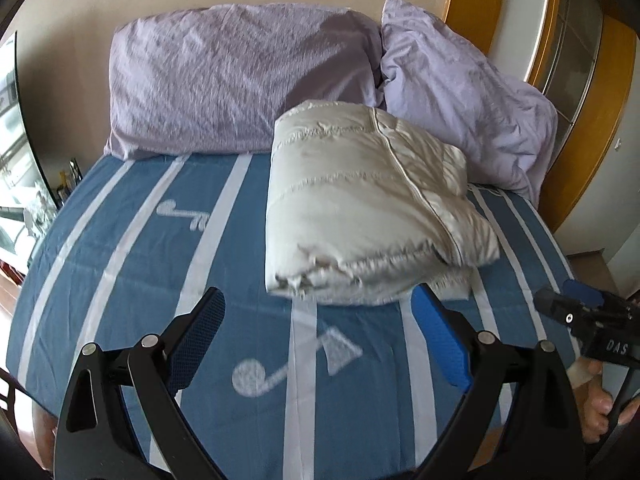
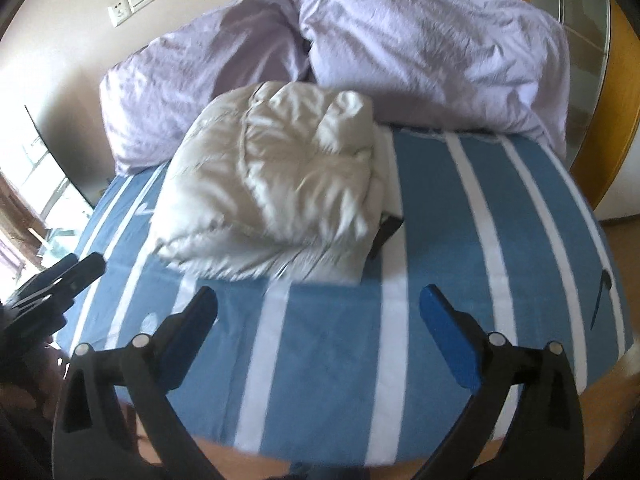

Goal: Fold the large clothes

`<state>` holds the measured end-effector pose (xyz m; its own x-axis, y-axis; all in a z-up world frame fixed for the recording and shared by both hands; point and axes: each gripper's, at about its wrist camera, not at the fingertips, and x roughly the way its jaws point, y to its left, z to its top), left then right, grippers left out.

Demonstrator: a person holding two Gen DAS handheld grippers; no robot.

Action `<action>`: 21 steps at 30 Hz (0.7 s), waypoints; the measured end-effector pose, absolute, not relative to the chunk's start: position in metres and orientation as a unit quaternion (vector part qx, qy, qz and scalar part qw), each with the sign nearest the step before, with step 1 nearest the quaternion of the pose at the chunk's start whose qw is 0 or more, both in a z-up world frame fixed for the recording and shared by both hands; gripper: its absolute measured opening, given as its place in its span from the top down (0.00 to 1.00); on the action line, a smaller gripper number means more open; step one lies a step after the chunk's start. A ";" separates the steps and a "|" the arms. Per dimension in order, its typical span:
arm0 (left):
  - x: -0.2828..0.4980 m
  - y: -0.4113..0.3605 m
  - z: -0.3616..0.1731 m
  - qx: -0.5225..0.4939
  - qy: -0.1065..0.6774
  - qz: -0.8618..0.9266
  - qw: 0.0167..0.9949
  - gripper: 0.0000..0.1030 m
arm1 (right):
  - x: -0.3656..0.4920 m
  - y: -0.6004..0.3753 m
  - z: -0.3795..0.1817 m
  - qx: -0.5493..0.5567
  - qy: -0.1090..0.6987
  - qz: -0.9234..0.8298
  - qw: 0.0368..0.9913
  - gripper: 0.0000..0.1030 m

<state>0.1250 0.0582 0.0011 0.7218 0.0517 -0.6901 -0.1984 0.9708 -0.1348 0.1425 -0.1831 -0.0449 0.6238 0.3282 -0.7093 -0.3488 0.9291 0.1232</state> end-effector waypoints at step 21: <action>0.096 0.045 -0.007 -0.142 0.376 0.025 0.915 0.08 | 0.105 -0.176 -0.048 -0.003 0.396 0.215 0.893 0.02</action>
<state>0.0964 0.0455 -0.0072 0.7159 -0.0605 -0.6955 -0.1526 0.9586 -0.2405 0.1054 -0.1759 -0.0480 0.5941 0.3819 -0.7080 -0.3869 0.9073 0.1647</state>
